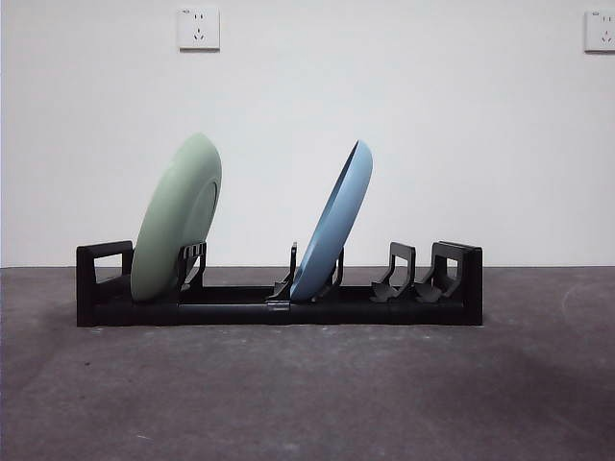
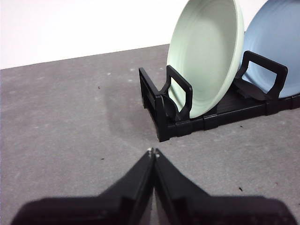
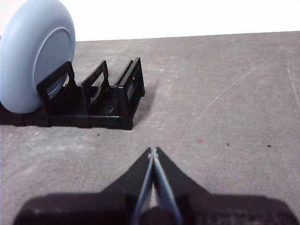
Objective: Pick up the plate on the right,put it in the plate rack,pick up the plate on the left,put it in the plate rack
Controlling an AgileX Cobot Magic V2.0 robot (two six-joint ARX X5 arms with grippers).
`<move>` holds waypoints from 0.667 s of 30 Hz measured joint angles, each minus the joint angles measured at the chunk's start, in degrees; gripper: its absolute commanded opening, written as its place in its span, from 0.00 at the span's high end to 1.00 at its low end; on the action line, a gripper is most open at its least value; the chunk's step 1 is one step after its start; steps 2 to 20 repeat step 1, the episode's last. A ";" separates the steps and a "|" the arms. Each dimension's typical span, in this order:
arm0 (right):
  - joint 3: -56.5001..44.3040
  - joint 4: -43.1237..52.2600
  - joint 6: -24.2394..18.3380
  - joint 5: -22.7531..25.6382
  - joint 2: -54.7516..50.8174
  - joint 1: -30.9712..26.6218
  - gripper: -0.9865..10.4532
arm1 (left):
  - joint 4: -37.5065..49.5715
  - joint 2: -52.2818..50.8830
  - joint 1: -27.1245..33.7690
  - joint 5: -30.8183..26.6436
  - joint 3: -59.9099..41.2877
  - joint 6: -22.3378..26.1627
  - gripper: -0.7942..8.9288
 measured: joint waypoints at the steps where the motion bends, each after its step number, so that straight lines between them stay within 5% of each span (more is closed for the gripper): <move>1: 0.00 0.00 0.00 0.00 0.00 0.00 0.91 | 0.00 0.00 0.00 0.00 0.00 0.00 0.92; 20: 0.00 0.00 0.00 0.00 0.00 0.00 0.91 | 0.00 0.00 0.00 0.00 0.00 0.00 0.92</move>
